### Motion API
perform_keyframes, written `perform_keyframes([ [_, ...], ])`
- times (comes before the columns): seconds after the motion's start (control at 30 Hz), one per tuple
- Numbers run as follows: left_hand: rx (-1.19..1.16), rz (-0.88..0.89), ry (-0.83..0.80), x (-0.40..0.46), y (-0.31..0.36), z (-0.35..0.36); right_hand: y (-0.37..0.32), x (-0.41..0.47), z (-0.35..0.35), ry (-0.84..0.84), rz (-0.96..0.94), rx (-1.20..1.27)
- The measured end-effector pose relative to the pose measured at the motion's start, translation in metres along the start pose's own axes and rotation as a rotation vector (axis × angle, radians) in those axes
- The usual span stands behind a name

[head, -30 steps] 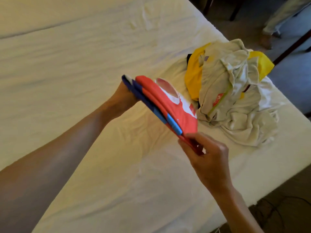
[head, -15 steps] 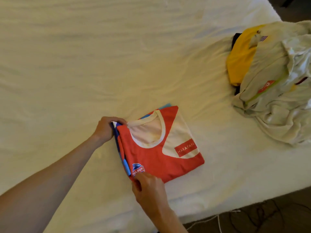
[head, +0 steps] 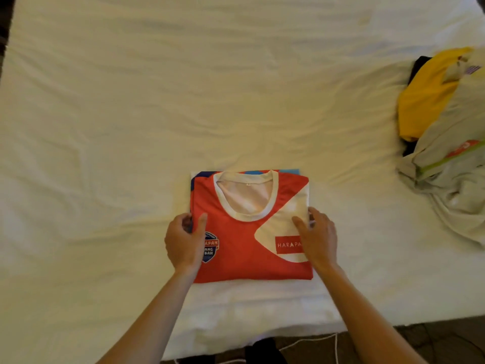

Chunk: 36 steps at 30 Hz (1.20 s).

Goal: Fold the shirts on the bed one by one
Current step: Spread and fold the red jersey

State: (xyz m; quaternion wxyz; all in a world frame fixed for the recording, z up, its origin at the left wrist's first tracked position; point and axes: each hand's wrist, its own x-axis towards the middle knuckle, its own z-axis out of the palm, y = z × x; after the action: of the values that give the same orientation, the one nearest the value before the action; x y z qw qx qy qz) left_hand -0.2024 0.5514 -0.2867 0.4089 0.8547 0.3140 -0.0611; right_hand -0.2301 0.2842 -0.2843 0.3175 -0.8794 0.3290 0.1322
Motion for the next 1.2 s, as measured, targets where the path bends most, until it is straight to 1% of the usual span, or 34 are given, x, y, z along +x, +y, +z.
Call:
perform_keyframes([
  [0.07, 0.098, 0.021, 0.04, 0.008, 0.006, 0.007, -0.007, 0.016, -0.002, -0.016, -0.061, -0.014],
  [0.17, 0.2, 0.026, 0.053, 0.023, 0.017, 0.012, -0.022, 0.033, -0.002, 0.033, -0.027, 0.107],
  [0.23, 0.271, 0.134, 0.077, 0.029, 0.019, 0.011, -0.028, 0.039, -0.004, 0.087, -0.046, 0.05],
  [0.3, 0.36, 0.304, 0.155, 0.03, 0.016, 0.007, -0.032, 0.038, -0.007, 0.181, -0.111, -0.038],
  [0.33, 0.382, 0.361, 0.189, 0.028, 0.014, 0.005, -0.033, 0.036, -0.008, 0.213, -0.142, -0.069],
  [0.4, 0.392, 0.406, 0.217, 0.023, 0.009, 0.003, -0.034, 0.036, -0.01, 0.207, -0.156, -0.064],
  [0.53, 0.328, 0.367, 0.219, 0.025, 0.008, 0.003, -0.034, 0.05, -0.008, 0.047, -0.028, 0.113],
  [0.6, 0.269, 0.299, 0.195, 0.029, 0.011, 0.006, -0.034, 0.058, -0.005, -0.013, 0.014, 0.159],
  [0.7, 0.102, 0.117, 0.098, 0.037, 0.018, 0.012, -0.034, 0.065, -0.002, -0.064, -0.024, 0.118],
  [0.73, 0.067, 0.095, 0.072, 0.039, 0.02, 0.013, -0.033, 0.067, -0.003, -0.084, -0.033, 0.095],
  [0.8, 0.028, 0.145, 0.073, 0.041, 0.023, 0.012, -0.033, 0.066, -0.007, -0.087, -0.047, 0.088],
  [0.87, -0.058, 0.244, 0.102, 0.038, 0.024, 0.008, -0.034, 0.065, -0.012, -0.03, -0.079, 0.172],
  [0.93, -0.156, 0.297, 0.091, 0.033, 0.025, 0.006, -0.04, 0.067, -0.016, 0.017, -0.105, 0.27],
  [1.0, -0.161, 0.264, 0.051, 0.034, 0.026, 0.008, -0.047, 0.072, -0.014, 0.021, -0.109, 0.283],
  [1.13, -0.041, -0.019, 0.001, 0.049, 0.018, 0.015, -0.049, 0.073, -0.003, -0.073, -0.012, 0.26],
  [1.2, 0.026, -0.051, -0.008, 0.049, 0.01, 0.013, -0.038, 0.063, 0.003, -0.068, 0.051, 0.293],
])
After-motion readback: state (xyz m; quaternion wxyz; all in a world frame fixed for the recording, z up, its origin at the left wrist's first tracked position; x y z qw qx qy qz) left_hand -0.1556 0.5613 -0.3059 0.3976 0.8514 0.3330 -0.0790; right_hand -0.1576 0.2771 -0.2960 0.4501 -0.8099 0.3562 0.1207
